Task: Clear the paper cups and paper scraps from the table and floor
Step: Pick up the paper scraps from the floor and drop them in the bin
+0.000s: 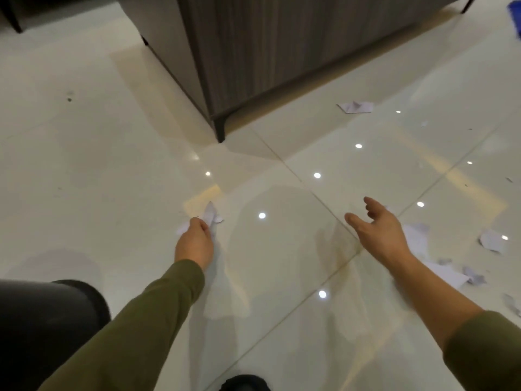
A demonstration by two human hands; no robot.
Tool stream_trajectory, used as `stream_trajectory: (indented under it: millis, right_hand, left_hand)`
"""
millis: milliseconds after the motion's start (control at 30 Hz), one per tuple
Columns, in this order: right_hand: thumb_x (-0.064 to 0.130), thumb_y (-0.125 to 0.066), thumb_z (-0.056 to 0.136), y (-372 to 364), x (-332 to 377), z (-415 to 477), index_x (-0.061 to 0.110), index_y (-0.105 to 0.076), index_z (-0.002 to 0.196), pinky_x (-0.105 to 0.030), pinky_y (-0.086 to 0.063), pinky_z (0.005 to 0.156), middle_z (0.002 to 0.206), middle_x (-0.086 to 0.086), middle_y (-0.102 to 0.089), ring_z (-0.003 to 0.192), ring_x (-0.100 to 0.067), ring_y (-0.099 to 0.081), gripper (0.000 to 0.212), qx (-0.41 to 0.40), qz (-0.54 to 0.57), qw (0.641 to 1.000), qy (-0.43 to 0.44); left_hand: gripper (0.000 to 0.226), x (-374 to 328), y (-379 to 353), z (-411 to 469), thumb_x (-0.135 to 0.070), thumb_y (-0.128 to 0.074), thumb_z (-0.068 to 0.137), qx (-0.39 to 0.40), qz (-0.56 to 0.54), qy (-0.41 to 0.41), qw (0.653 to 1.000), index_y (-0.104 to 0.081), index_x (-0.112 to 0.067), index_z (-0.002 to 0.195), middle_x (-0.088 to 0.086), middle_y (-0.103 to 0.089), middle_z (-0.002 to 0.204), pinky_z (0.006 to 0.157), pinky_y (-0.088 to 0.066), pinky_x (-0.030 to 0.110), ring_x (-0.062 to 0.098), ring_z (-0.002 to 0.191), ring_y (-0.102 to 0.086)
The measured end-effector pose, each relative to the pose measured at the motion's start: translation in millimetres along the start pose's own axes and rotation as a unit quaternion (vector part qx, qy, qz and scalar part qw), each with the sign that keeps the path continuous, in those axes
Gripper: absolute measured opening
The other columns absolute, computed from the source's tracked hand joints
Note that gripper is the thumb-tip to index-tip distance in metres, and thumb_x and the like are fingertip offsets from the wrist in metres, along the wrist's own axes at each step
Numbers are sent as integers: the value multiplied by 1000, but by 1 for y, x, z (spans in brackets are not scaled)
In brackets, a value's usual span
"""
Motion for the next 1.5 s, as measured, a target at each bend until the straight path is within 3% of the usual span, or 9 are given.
stream_trajectory:
  millis: [67, 233, 400, 533, 700, 1067, 1200, 1333, 1500]
  right_hand:
    - [29, -65, 82, 11, -12, -5, 17, -42, 139, -32, -35, 103, 141, -7, -48, 128, -22, -46, 63, -12, -8, 1000, -6]
    - [19, -64, 80, 56, -71, -28, 11, -46, 134, -33, -38, 94, 136, -12, -50, 122, -28, -49, 58, -72, -11, 995, -74]
    - [13, -65, 77, 101, -132, -60, 13, -42, 139, -32, -32, 105, 144, -10, -42, 133, -25, -39, 66, -114, 1, 984, -137]
    - [22, -67, 78, 117, -169, -85, 16, -38, 141, -35, -33, 107, 145, -10, -39, 131, -26, -40, 70, -121, 19, 974, -190]
    - [40, -69, 79, 111, -195, -88, 19, -27, 146, -37, -25, 111, 154, -9, -21, 141, -25, -22, 82, -112, 56, 966, -227]
    - [26, -67, 83, 186, -100, 9, 16, -40, 140, -27, -33, 104, 142, -7, -45, 130, -21, -42, 64, -158, 153, 967, -126]
    - [21, -64, 84, 203, -108, 53, 18, -44, 137, -35, -40, 102, 138, -5, -50, 126, -22, -48, 56, -189, 112, 967, -126]
    - [21, -59, 87, 198, -123, 78, 22, -47, 134, -27, -41, 88, 134, 0, -53, 123, -17, -49, 48, -197, 108, 963, -150]
    - [22, -61, 86, 184, -132, 95, 27, -49, 131, -24, -41, 84, 130, 10, -52, 116, -7, -49, 47, -191, 104, 964, -155]
  left_hand:
    - [25, -20, -35, -11, -31, -34, 88, 35, -8, -32, 999, -54, -17, 88, -1, -56, 105, 87, -36, 31, 23, 93, -51]
    - [12, -94, -133, -49, -13, -39, 94, 115, 161, -185, 963, -47, -15, 102, 1, -48, 85, 64, -35, 26, 18, 73, -45]
    - [13, -140, -220, -96, -27, -33, 96, 253, 128, -237, 929, -40, -24, 86, -2, -53, 89, 65, -37, 25, 13, 71, -50]
    - [7, -176, -265, -133, -23, -37, 96, 326, 149, -291, 887, -43, -22, 94, -1, -54, 90, 72, -38, 29, 20, 81, -52]
    - [8, -217, -265, -130, -20, -39, 96, 293, 135, -294, 900, -44, -20, 91, -8, -50, 75, 58, -35, 24, 9, 67, -48]
    - [10, -331, -205, -84, -20, -38, 98, 208, 108, -292, 927, -46, -15, 94, 3, -54, 84, 57, -36, 24, 11, 69, -49]
    - [12, -342, -196, -13, -16, -37, 97, 102, 77, -258, 958, -46, -9, 99, 14, -58, 93, 70, -40, 33, 24, 74, -52]
    - [17, -352, -172, 73, -15, -39, 95, -23, 54, -215, 975, -48, -5, 106, 30, -58, 109, 87, -41, 43, 45, 102, -53]
    - [22, -378, -203, 152, -12, -39, 95, -27, 87, -211, 973, -46, -1, 113, 32, -55, 116, 92, -39, 44, 46, 110, -50]
Point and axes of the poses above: each hand's wrist, its own z-axis towards the middle knuckle, its own y-axis out of the back of the hand, x = y × z, the point moved 4 cm from there along z, towards the middle knuckle
